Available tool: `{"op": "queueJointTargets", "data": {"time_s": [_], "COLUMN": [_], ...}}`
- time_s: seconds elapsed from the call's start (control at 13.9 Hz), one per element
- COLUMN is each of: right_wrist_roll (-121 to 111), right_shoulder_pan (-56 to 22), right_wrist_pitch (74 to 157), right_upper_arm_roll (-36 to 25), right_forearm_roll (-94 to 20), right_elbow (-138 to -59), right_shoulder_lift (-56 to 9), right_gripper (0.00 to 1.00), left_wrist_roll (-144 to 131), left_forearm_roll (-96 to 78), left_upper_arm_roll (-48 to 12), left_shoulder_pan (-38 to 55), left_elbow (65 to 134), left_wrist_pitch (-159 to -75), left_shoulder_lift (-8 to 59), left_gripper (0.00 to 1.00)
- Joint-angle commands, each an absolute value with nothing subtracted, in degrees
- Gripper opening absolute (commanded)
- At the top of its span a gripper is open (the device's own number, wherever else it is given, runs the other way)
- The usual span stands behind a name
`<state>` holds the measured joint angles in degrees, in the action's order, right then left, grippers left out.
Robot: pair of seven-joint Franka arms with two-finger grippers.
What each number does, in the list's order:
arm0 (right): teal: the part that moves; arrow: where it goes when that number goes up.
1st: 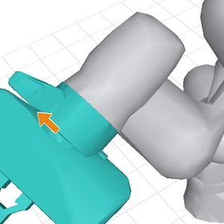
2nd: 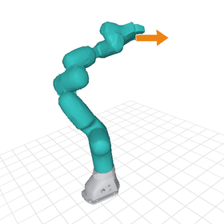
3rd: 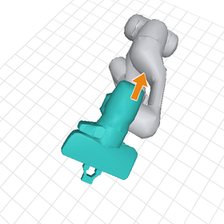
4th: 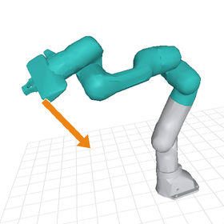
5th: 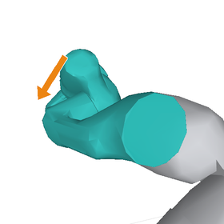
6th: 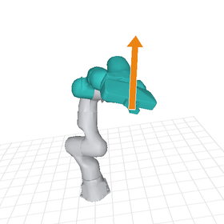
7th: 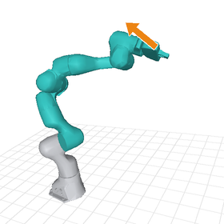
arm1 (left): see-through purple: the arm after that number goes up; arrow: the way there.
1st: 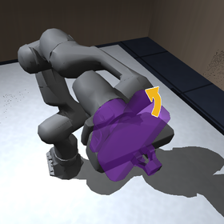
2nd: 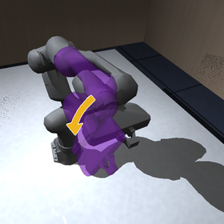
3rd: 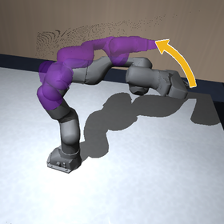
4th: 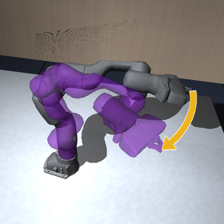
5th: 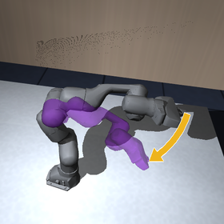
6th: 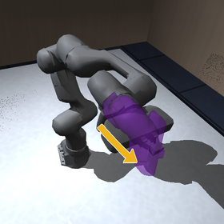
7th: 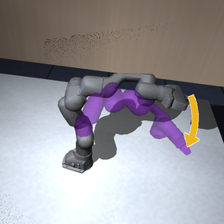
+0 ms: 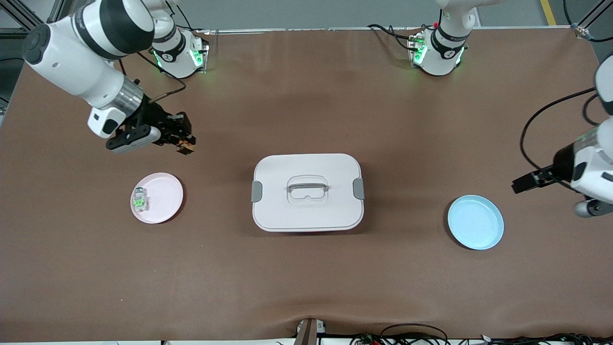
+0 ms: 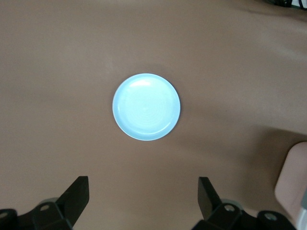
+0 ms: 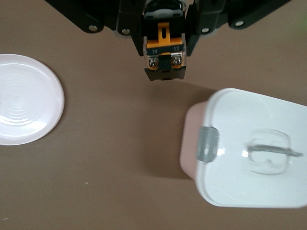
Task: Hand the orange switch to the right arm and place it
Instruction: 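Carry the switch with the right gripper down onto the pink plate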
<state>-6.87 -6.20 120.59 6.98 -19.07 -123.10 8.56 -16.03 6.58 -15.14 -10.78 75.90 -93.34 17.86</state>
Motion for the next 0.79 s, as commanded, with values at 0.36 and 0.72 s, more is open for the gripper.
{"op": "queueJointTargets", "data": {"time_s": [0.36,0.72], "right_wrist_roll": [-35.0,-55.2], "right_shoulder_pan": [-0.1,3.5], "right_wrist_pitch": [117.8,118.6], "right_upper_arm_roll": [8.0,8.0], "right_forearm_roll": [-8.5,-3.3], "right_elbow": [-120.1,-118.7], "right_shoulder_lift": [7.0,3.2], "right_gripper": [0.00,0.00], "left_wrist_roll": [-6.2,-0.6], "left_forearm_roll": [6.6,2.6], "left_upper_arm_roll": [-16.1,-12.5], "left_shoulder_pan": [-13.5,-12.1], "left_elbow": [77.9,83.8], "left_wrist_pitch": [-86.8,-87.4], "left_shoulder_lift": [10.8,4.6], "left_gripper": [1.00,1.00]}}
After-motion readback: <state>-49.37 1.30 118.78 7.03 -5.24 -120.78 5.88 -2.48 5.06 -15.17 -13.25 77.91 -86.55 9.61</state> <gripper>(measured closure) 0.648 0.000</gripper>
